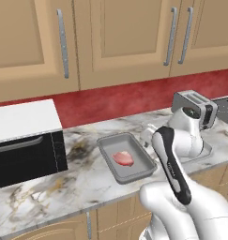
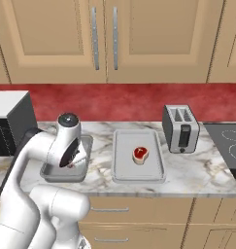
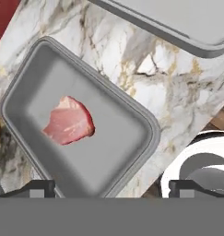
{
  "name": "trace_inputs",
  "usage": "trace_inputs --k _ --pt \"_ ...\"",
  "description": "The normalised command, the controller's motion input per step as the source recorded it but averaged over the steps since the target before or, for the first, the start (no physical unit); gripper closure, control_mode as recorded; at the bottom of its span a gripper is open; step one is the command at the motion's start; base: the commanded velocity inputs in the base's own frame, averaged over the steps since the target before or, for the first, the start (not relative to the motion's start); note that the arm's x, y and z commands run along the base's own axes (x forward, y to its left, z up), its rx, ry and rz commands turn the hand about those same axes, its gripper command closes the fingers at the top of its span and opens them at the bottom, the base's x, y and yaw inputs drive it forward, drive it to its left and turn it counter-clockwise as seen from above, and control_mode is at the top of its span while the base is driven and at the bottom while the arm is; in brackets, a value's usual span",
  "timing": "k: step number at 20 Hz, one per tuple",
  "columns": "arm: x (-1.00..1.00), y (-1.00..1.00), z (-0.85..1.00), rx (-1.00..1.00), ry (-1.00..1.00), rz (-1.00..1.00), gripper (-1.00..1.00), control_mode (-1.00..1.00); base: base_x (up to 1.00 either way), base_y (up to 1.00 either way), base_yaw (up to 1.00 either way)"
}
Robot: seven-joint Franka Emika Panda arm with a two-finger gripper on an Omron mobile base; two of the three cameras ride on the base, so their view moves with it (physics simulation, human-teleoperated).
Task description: Place one broccoli and one steak in each tupperware on the nearby counter, to pack two identical lunches.
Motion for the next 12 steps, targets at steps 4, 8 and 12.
trace_inputs --k 4,8,12 --pt "-1.00 -0.41 0.51 -0.03 -0.35 0.13 -1.00 -1.00 0.00 0.00 0.00" --pt "-1.00 -0.10 0.94 -0.03 -0.37 0.08 -1.00 -1.00 0.00 0.00 0.00" --pt "-1.00 0.05 0.91 -0.13 -0.29 0.15 -1.00 -1.00 0.00 0.00 0.00"
